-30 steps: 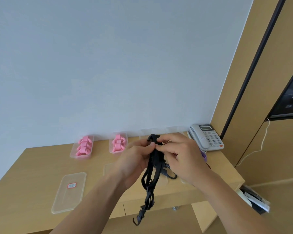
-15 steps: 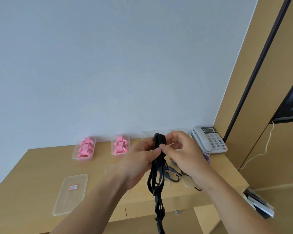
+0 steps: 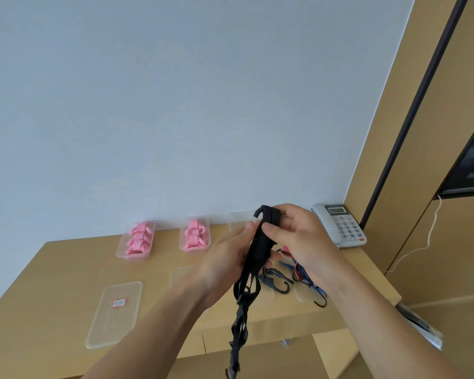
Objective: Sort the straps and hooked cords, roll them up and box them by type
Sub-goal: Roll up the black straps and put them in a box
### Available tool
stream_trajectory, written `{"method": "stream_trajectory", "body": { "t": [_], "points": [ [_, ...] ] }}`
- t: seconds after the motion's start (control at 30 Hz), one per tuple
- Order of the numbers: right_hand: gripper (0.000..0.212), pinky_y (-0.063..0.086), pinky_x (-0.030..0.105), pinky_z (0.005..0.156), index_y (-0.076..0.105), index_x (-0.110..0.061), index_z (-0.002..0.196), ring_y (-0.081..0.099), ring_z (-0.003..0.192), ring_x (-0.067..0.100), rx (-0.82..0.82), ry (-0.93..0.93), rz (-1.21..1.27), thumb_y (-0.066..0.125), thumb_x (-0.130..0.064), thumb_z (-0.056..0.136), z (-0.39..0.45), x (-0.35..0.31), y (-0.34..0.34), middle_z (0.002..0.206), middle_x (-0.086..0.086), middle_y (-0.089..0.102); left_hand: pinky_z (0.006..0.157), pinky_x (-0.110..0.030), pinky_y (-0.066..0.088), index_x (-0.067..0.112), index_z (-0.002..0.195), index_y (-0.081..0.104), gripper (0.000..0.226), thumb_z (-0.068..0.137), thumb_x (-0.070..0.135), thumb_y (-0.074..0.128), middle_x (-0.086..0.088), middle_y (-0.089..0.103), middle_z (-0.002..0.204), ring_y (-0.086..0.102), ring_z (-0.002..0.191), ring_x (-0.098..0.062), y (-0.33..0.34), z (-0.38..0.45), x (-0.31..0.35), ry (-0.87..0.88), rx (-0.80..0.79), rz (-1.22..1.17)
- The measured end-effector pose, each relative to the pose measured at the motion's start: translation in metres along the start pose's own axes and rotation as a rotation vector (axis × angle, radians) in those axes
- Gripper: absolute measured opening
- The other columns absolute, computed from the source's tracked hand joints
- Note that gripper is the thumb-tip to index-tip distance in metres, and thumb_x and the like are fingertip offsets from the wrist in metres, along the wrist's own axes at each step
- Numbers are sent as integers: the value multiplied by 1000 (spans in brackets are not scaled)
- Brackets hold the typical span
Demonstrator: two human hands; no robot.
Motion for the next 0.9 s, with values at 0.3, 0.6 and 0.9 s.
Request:
{"method": "stream_trajectory", "body": {
  "t": [0.3, 0.6, 0.9],
  "points": [
    [16, 53, 45, 70, 65, 5, 110, 70, 85, 35, 41, 46, 259, 56, -1, 97, 3, 2, -12, 104, 22, 74, 77, -38, 48, -4, 113, 71, 38, 109, 22, 44, -6, 55, 72, 53, 64, -23, -1, -1, -16, -3, 63, 45],
    [21, 61, 44, 83, 68, -13, 109, 75, 92, 26, 169, -78, 27, 67, 0, 91, -5, -4, -17, 94, 7, 78, 53, -23, 35, 9, 78, 71, 34, 106, 21, 54, -6, 40, 70, 36, 54, -15, -2, -5, -12, 17, 211, 96],
    [33, 60, 36, 82, 66, -27, 104, 72, 91, 5, 346, -309, -117, 70, 1, 88, -21, -12, -17, 97, -9, 77, 77, -36, 45, 0, 106, 74, 44, 108, 33, 45, -6, 65, 74, 63, 78, -24, 7, -12, -20, -96, 168, 123]
  ]
}}
Point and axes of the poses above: each hand's wrist, its own z-axis towards the middle knuckle, its own y-axis out of the palm, x = y × z, the point moved 6 cm from there along z, towards the middle knuckle
